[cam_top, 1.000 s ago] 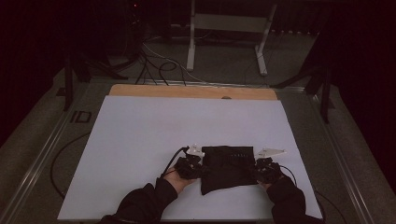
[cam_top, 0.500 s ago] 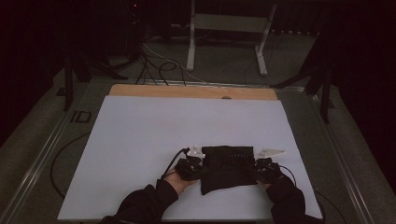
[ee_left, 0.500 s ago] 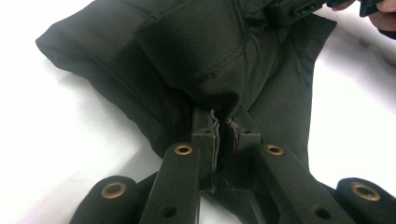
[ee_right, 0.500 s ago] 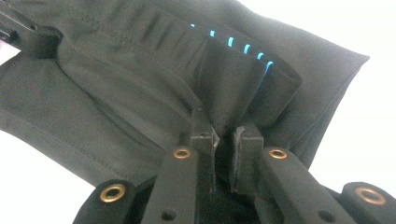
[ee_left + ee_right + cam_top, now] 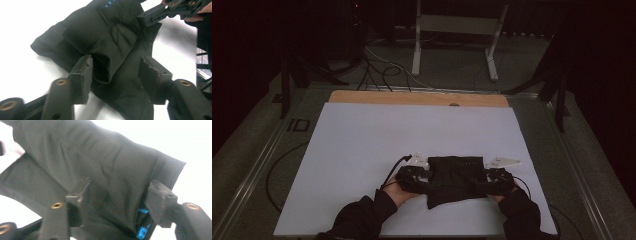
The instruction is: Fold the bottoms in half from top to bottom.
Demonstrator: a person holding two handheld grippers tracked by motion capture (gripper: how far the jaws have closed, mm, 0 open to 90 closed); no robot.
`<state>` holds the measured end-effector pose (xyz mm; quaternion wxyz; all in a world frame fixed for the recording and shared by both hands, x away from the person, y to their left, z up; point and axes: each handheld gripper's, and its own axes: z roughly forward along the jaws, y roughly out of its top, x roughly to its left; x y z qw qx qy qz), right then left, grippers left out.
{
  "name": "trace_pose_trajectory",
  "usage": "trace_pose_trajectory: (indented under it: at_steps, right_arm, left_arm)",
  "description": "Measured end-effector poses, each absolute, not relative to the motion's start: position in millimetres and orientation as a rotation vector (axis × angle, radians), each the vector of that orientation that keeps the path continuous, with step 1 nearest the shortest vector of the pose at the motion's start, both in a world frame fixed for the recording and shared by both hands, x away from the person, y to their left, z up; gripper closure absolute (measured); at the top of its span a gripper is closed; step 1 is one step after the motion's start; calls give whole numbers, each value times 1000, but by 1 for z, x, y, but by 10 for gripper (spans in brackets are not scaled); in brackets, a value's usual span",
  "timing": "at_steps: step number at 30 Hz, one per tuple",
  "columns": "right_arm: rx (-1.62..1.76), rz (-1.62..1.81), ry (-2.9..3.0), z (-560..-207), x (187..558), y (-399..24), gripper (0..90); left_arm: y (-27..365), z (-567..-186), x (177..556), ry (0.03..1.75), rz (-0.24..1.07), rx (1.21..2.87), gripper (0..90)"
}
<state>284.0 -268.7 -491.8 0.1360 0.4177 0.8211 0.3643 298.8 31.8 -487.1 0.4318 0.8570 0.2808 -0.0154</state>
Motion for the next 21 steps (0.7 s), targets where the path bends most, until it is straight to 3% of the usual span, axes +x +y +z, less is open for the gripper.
trace_pose_trajectory:
  at_steps: [6,11,21]
  right_arm:
    - [1217,1179,2361,-479,283,-270,152]
    - [1184,1239,2367,-470,282,-268,143]
    - [1136,1200,2318,-442,295,-273,136]
  left_arm:
    - [43,-472,298,703,-12,2099,251]
    - [49,-462,299,665,18,2080,149]
    - [58,-447,318,679,54,2072,153]
